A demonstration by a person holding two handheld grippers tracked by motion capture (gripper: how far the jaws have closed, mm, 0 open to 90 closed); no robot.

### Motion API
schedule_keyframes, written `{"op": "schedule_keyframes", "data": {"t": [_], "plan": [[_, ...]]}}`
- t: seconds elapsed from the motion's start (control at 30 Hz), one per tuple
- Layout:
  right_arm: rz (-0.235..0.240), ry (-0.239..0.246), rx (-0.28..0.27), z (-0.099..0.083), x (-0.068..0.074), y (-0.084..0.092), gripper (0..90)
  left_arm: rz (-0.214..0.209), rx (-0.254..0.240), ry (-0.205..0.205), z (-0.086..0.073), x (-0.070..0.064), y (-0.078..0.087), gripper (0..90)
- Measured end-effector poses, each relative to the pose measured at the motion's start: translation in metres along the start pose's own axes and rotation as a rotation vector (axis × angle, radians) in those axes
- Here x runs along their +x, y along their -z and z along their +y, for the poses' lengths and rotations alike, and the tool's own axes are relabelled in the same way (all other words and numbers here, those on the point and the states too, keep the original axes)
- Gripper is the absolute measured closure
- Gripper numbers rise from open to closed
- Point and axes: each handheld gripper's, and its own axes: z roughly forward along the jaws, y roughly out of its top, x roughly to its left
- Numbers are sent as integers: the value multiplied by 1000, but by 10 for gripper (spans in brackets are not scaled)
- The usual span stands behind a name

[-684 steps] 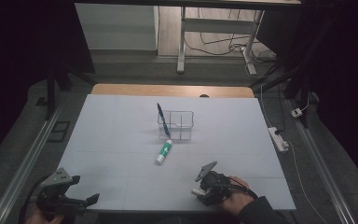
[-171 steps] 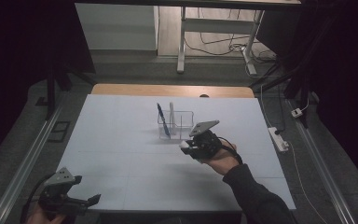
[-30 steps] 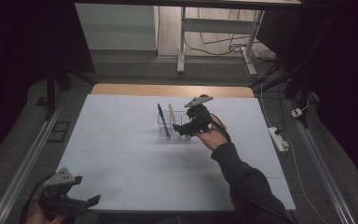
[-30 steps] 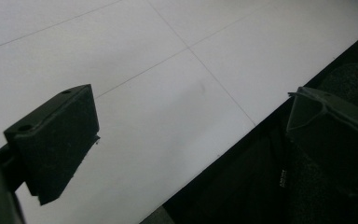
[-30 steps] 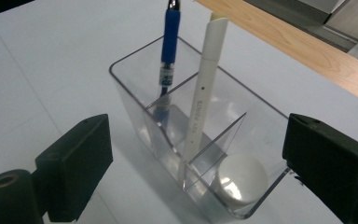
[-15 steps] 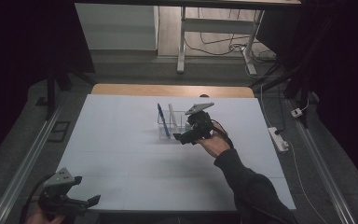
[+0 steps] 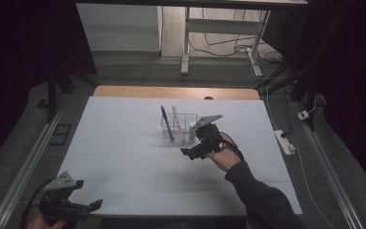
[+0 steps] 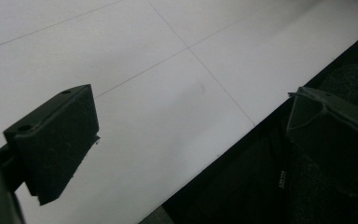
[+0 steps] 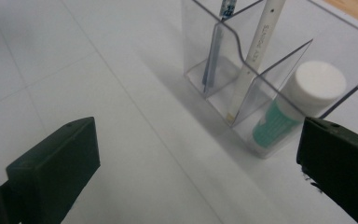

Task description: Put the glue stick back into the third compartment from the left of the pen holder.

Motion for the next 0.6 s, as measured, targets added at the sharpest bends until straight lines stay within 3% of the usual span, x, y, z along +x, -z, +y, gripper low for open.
{"op": "schedule_keyframes", "data": {"t": [0.3,0.6], "plan": [[16,-12,26,-23,5,15,0,1,1,0,0,0,0,25],[7,-52,10,-45,12,40,0,2,4,3,0,0,0,25]]}}
